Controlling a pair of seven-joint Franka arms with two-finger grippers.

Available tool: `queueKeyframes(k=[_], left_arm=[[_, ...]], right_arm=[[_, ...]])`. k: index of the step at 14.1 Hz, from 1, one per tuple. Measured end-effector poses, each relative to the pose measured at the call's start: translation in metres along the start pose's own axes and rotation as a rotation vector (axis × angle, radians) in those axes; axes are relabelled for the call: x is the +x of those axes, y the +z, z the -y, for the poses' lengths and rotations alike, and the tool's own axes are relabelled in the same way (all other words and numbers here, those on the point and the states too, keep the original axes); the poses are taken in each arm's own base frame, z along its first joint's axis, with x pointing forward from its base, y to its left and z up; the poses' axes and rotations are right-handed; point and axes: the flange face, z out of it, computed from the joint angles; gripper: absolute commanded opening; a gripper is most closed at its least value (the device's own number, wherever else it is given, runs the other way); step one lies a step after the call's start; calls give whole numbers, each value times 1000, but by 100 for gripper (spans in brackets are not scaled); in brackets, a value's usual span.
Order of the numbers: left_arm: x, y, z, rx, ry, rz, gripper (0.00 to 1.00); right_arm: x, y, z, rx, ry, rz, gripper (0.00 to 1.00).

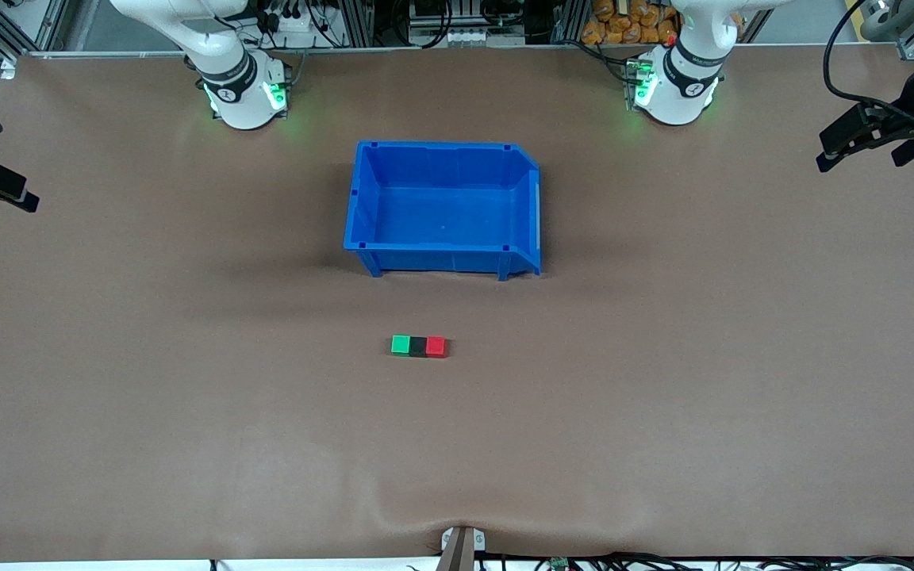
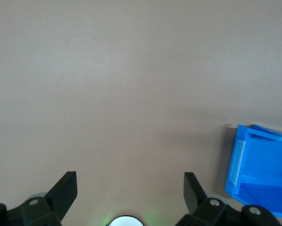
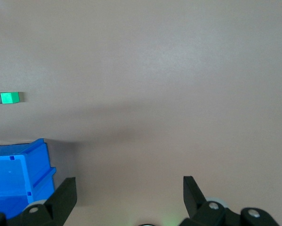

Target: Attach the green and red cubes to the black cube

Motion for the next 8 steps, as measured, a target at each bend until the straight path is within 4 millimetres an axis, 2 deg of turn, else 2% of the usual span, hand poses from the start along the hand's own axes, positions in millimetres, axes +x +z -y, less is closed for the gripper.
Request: queueKeyframes(k=[8], left_arm=[[-3, 0, 1, 3, -1, 22, 100]], right_arm=[[-1, 1, 14, -1, -26, 2, 100]])
